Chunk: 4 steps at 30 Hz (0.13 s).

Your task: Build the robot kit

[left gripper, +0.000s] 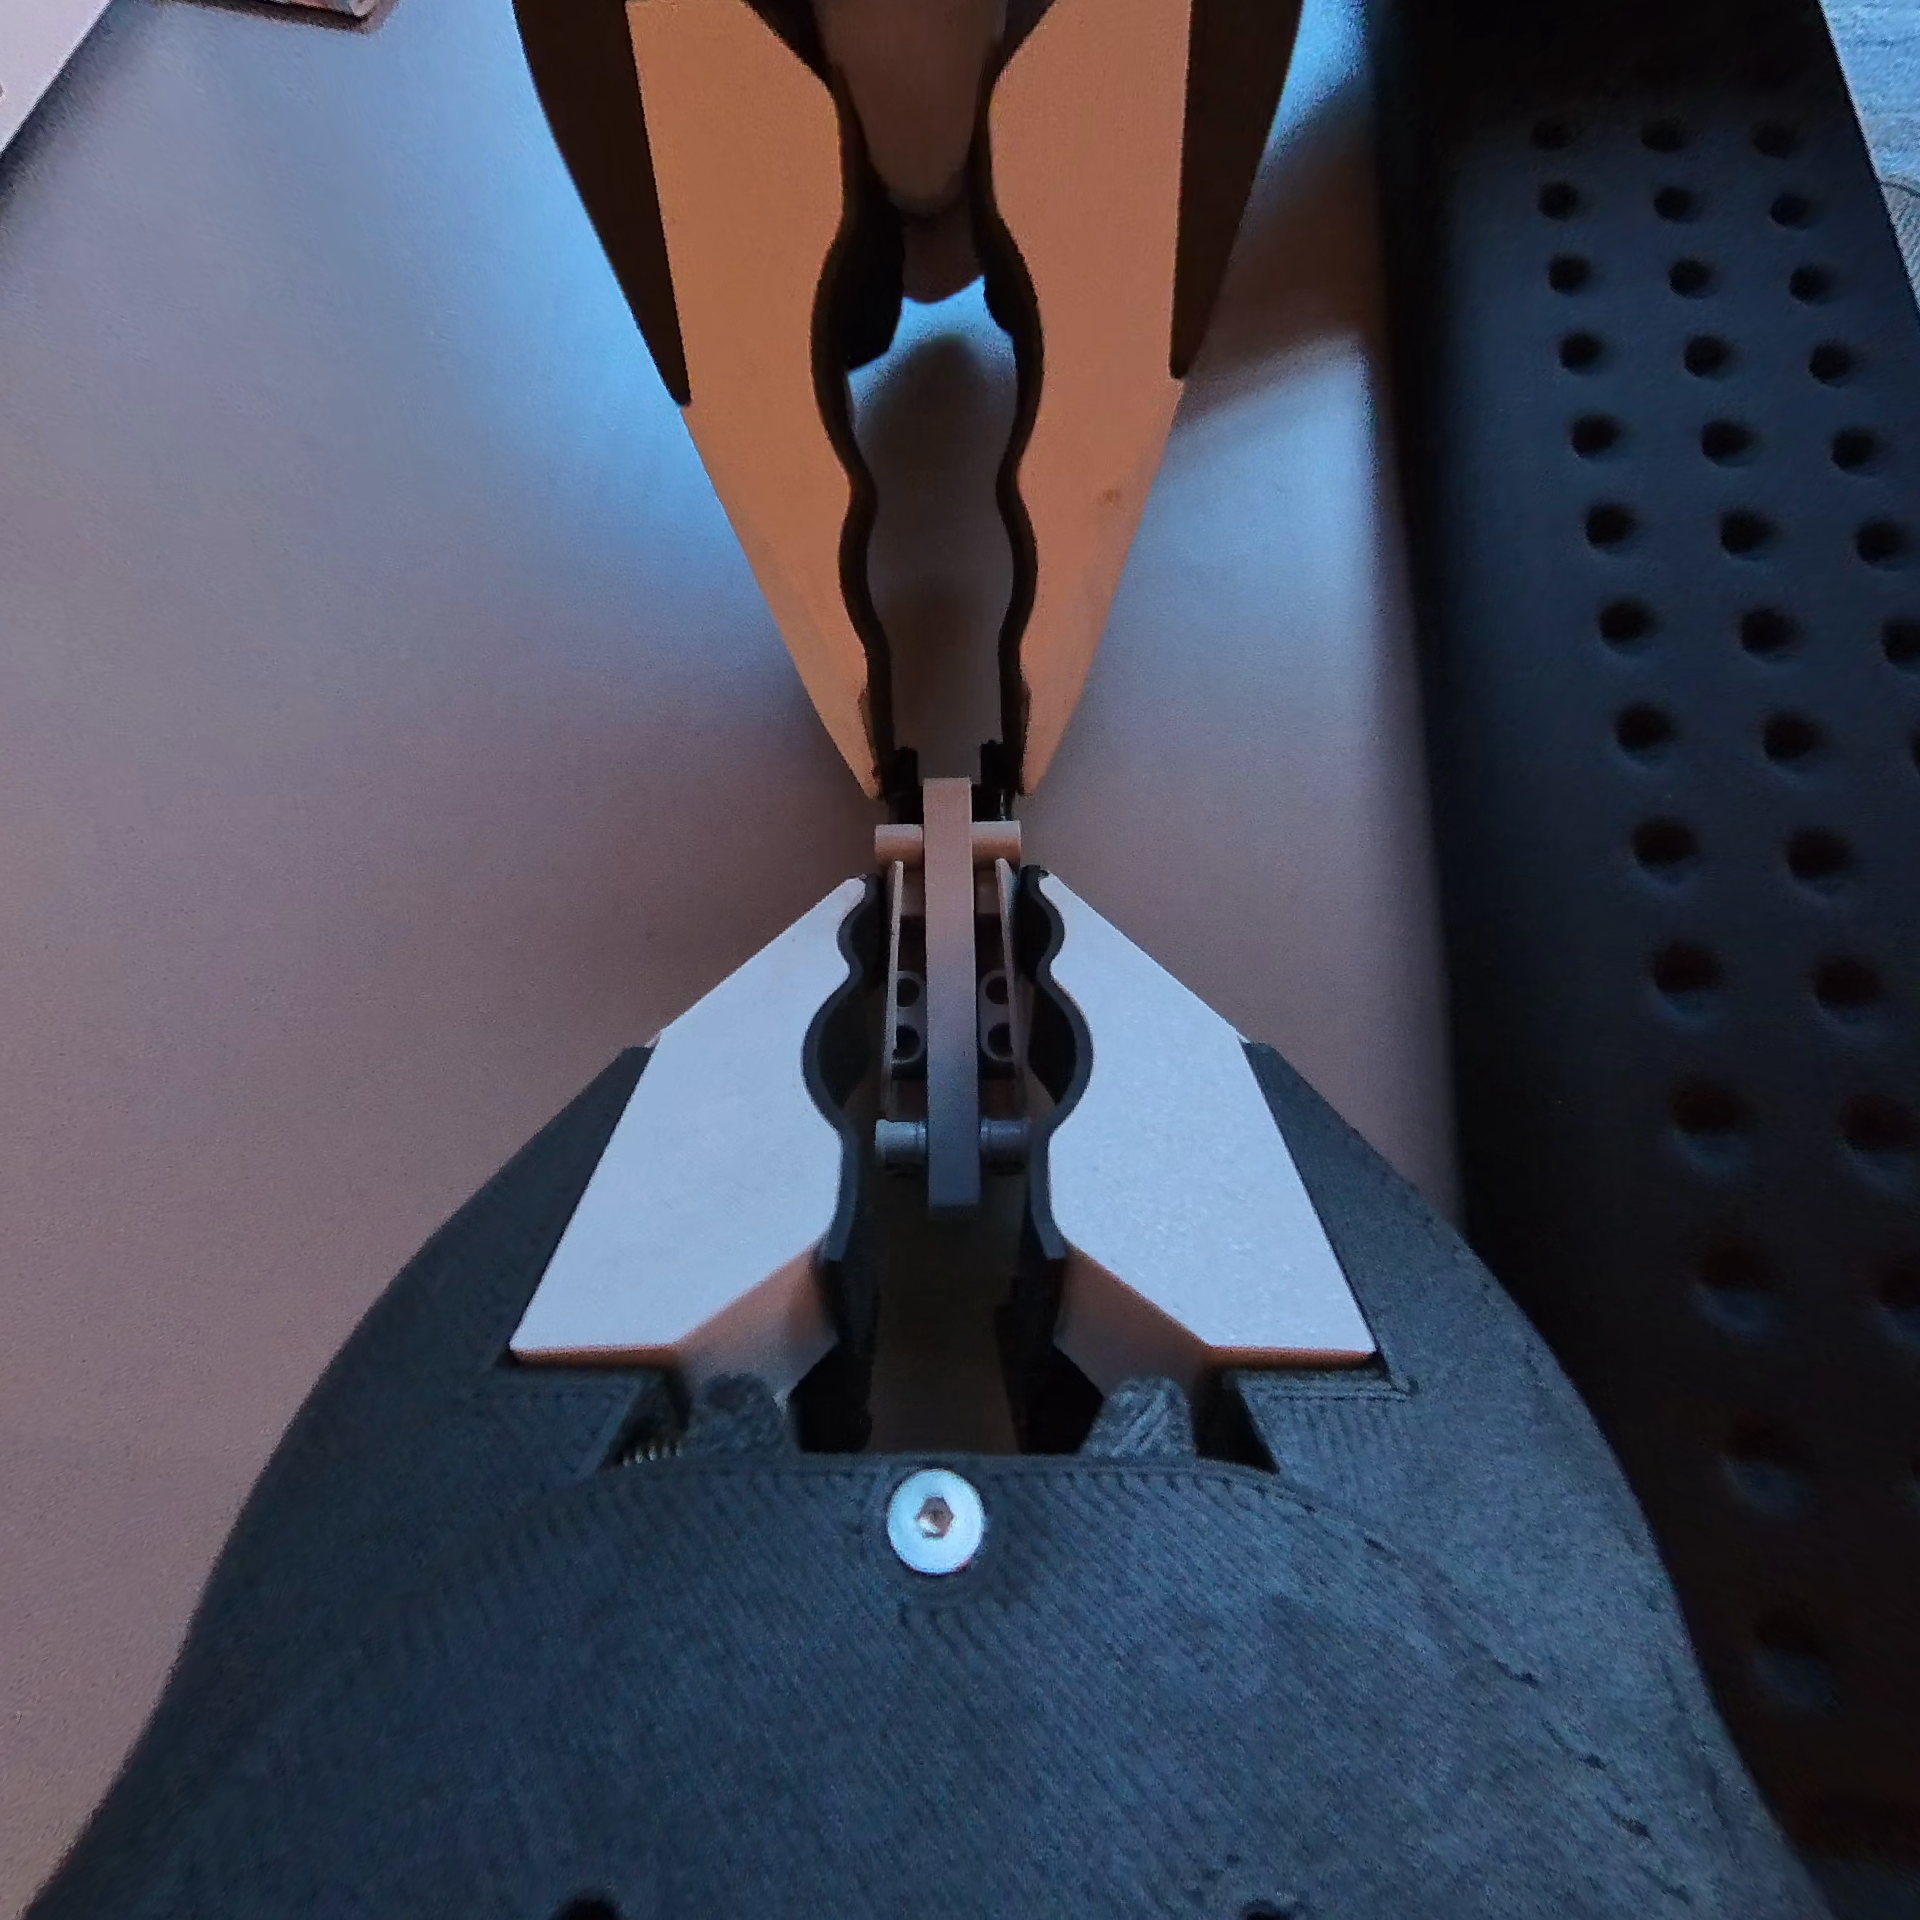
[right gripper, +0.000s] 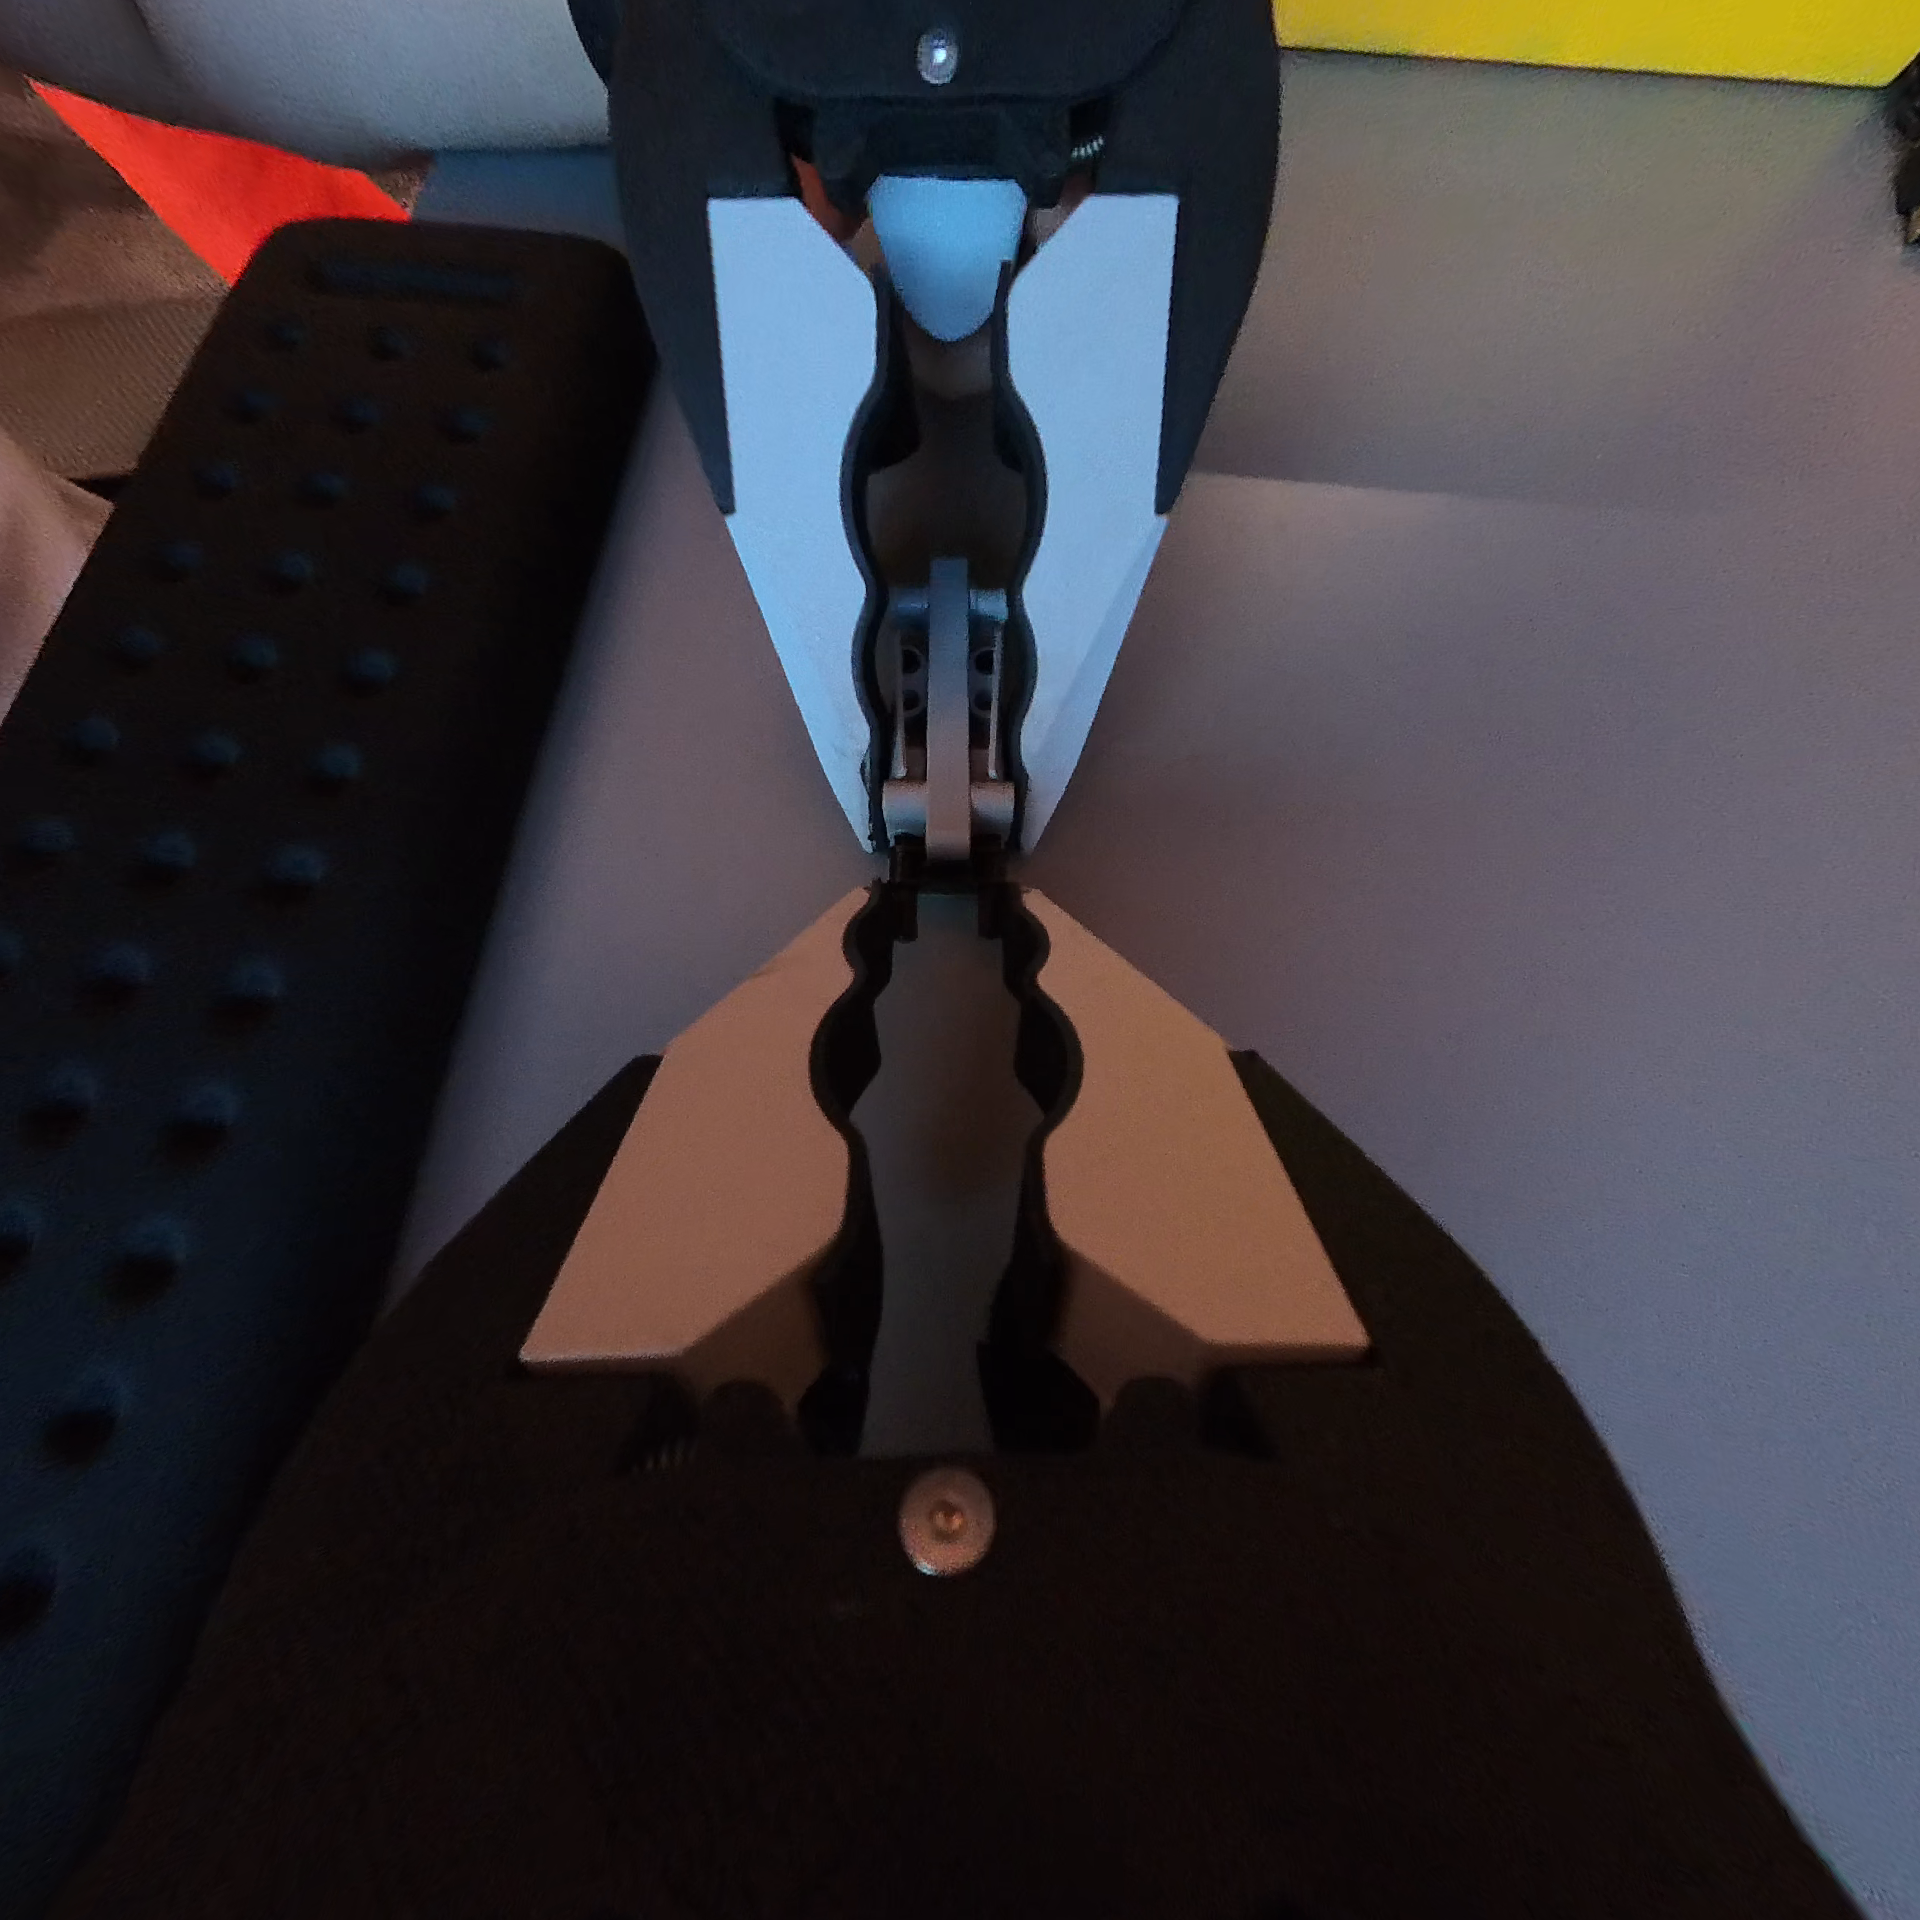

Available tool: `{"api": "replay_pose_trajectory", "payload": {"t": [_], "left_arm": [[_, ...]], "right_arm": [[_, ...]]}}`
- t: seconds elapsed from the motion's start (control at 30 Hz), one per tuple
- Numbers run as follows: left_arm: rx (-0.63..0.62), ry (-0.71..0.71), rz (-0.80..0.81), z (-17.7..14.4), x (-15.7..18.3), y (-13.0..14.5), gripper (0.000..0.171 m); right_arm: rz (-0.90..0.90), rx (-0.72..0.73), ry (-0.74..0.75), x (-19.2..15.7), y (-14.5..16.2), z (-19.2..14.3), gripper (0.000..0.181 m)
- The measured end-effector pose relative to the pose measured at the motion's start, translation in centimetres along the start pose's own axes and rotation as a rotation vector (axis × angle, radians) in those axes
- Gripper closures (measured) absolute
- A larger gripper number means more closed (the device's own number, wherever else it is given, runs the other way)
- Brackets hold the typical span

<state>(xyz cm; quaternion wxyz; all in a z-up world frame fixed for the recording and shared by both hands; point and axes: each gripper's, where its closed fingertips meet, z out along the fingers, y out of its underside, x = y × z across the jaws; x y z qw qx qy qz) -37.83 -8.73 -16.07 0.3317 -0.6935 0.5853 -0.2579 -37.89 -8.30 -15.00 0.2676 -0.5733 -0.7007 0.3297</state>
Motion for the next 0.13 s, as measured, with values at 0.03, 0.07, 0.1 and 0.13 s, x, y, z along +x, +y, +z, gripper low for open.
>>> {"api": "replay_pose_trajectory", "payload": {"t": [0.03, 0.07, 0.1, 0.13], "left_arm": [[0.000, 0.003, -0.002, 0.01, 0.00, 0.00, 0.148], [0.000, 0.006, -0.005, 0.01, 0.01, 0.00, 0.147], [0.000, 0.009, -0.005, 0.01, 0.05, 0.00, 0.147], [0.000, 0.013, -0.003, 0.01, 0.13, -0.01, 0.147]], "right_arm": [[0.007, 0.003, -0.005, -0.02, 0.10, 0.09, 0.161], [0.009, 0.002, -0.008, -0.05, 0.14, 0.14, 0.161], [0.007, 0.007, -0.014, -0.11, 0.04, 0.08, 0.162], [0.005, 0.009, -0.024, -0.24, -0.03, -0.01, 0.162]]}}
